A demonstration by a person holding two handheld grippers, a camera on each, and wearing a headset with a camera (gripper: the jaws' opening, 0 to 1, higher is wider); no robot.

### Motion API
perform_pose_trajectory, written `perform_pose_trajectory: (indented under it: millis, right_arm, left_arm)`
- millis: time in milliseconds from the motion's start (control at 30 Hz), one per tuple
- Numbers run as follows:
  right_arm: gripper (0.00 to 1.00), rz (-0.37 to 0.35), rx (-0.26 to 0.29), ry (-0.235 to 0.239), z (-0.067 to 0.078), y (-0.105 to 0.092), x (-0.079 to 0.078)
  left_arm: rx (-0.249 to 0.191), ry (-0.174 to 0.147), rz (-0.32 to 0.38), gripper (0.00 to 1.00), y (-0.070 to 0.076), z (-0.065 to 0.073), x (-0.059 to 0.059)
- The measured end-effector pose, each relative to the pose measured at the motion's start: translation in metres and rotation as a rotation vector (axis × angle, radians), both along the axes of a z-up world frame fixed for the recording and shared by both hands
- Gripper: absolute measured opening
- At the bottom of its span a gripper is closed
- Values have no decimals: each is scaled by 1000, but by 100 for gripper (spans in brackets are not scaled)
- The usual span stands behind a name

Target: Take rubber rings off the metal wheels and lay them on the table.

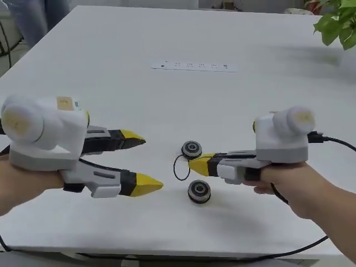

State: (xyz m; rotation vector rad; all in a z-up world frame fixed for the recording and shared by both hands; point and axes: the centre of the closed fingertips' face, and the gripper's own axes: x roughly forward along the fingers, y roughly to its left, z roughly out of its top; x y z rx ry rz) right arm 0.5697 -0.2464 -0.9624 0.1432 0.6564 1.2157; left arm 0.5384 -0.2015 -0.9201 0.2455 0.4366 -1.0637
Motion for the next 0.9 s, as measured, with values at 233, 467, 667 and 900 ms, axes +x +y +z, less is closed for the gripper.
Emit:
perform_pose_trajectory:
  millis: [233,467,667,900]
  right_arm:
    - [0,41,-53,1,-10,12,-1]
    - [0,61,-104,4,-21,19,0]
    - [0,72,-156,13,-32,22,-3]
    - [0,68,-190,28,-41,22,-1]
  left_arm:
    - [1,-3,16,64,8,1,-1]
    - [11,0,22,69,13,-1,-1]
    - [15,10,24,71,15,-3,-3]
    - [20,19,24,73,17,-5,-5]
